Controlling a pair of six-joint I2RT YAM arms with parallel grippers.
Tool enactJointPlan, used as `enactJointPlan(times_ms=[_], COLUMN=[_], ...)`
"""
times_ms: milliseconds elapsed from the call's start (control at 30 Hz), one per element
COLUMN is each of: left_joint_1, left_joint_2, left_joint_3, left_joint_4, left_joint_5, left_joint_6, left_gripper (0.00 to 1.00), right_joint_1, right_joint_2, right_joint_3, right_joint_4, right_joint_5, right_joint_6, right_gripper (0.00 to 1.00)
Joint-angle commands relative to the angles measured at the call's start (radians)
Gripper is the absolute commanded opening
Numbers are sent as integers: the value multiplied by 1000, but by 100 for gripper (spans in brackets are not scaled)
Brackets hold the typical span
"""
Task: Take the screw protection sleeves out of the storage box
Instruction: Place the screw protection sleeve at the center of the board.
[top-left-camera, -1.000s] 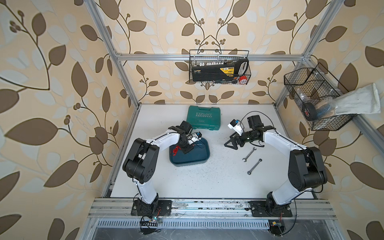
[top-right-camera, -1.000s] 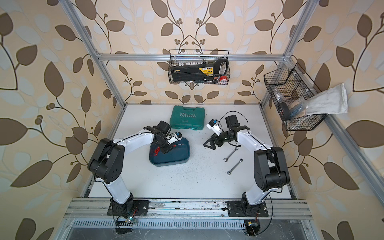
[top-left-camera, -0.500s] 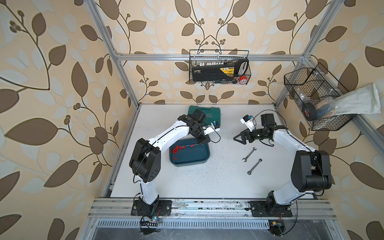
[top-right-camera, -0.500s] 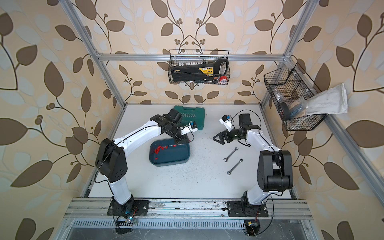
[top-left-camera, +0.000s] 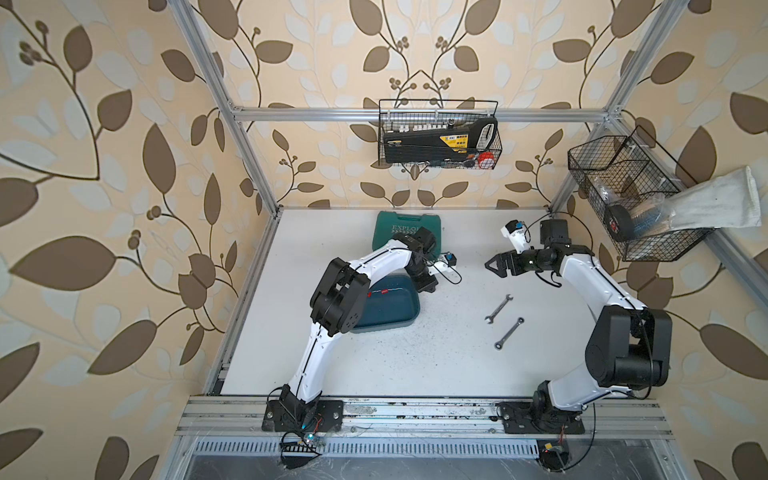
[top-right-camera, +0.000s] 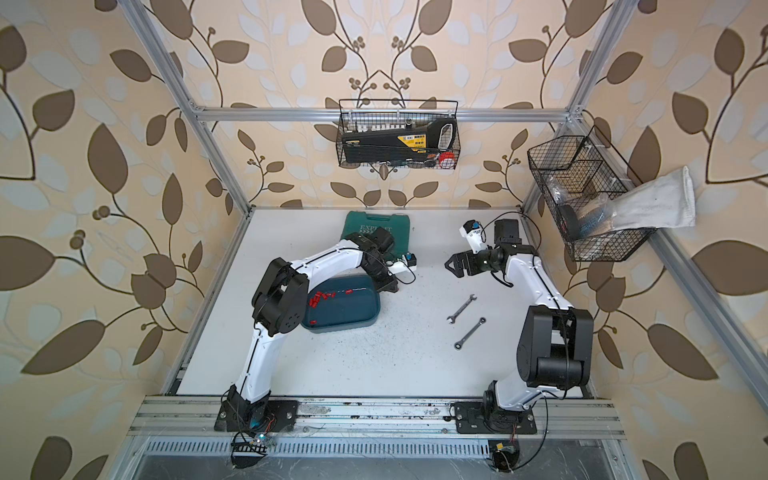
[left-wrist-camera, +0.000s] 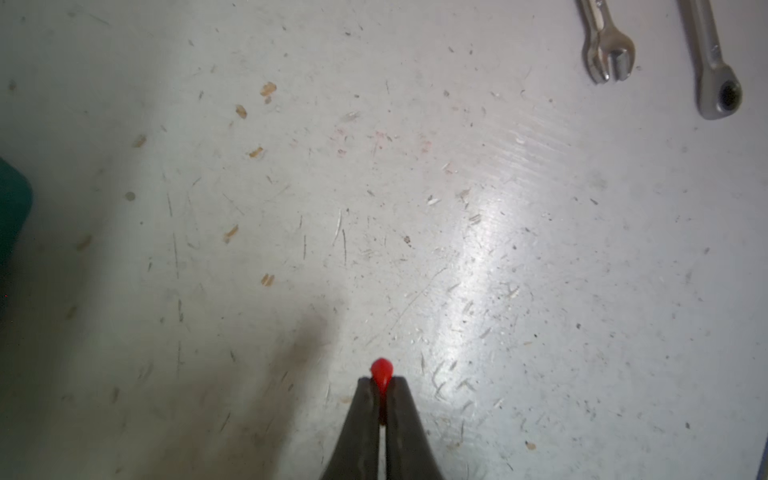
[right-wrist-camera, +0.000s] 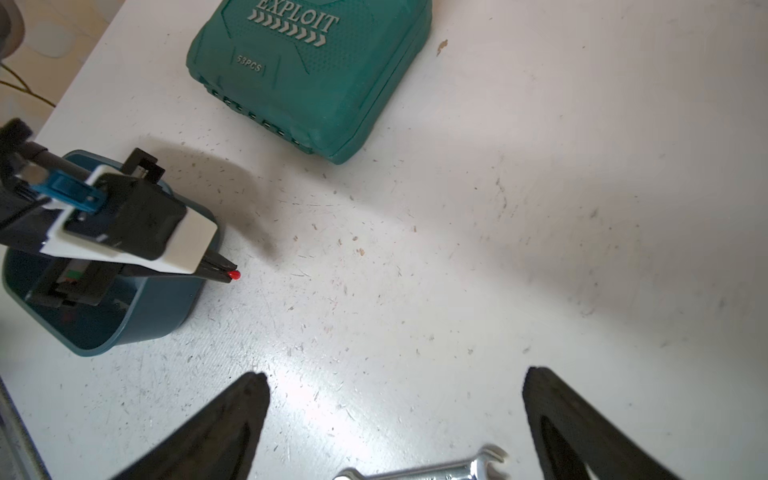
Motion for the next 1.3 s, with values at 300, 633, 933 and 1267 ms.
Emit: enactJointPlan(times_ms=[300, 633, 933, 1267], left_joint_1=[-44, -43, -1, 127], left_joint_2=[103, 9, -275, -533], left_joint_3=[110, 82, -126, -489], left_joint_4=[-19, -30, -52, 1], left_joint_5=[-25, -33, -38, -118], left_joint_6=[-3, -13, 35, 85], left_gripper=[22, 44, 57, 56], right_joint_1=[-3, -2, 19, 178], right_joint_2=[-85, -119, -137, -81], right_joint_3=[-5, -12, -7, 2], right_joint_4=[-106, -102, -102, -52], right_joint_5=[96, 97, 47, -72], right_joint_6=[-46, -54, -39, -30], right_gripper=[99, 99, 99, 99])
